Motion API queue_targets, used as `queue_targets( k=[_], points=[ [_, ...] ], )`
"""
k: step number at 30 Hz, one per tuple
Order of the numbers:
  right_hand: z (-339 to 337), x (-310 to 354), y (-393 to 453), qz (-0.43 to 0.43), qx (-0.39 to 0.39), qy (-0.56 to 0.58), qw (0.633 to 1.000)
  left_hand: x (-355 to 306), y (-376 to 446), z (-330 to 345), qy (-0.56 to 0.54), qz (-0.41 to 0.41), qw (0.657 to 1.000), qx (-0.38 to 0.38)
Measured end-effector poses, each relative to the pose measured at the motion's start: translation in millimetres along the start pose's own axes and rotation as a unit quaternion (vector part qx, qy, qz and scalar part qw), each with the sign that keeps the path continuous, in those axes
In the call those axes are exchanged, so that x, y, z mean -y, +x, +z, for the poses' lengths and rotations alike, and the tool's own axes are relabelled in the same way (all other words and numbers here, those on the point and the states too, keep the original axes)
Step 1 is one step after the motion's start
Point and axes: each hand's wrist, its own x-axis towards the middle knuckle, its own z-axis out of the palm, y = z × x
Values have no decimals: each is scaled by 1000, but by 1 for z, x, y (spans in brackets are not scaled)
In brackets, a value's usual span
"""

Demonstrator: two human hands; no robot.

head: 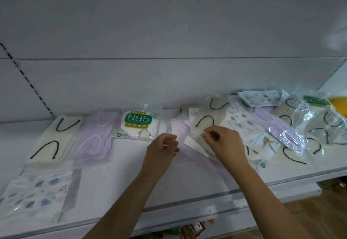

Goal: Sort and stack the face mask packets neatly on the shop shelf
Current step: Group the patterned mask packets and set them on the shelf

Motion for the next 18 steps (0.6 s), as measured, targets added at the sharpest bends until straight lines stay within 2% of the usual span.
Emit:
queue_targets(
  k=[2,5,8,10,13,15,16,18],
  points=[
    [3,-1,-6,-16,9,0,1000,-9,9,9,2,16,999,-34],
    [5,-9,-3,-34,-18,-60,997,-21,24,23,96,68,988,-99],
    [6,-21,5,-33,21,-165,986,-32,36,38,120,71,987,-75],
    [6,-26,6,-35,45,-134,989,-37,43,49,148,49,987,-44],
    [-3,-21,1,-53,6,-53,997,-41,50,61,173,-3,985,-1],
    [-11,-21,1,-32,40,22,998,-41,54,66,170,-21,985,17],
    [-15,-24,2,-16,31,46,998,-41,56,67,157,-24,987,13],
    [-18,-41,7,16,-29,-30,999,-41,60,65,108,-37,993,-21]
  ],
)
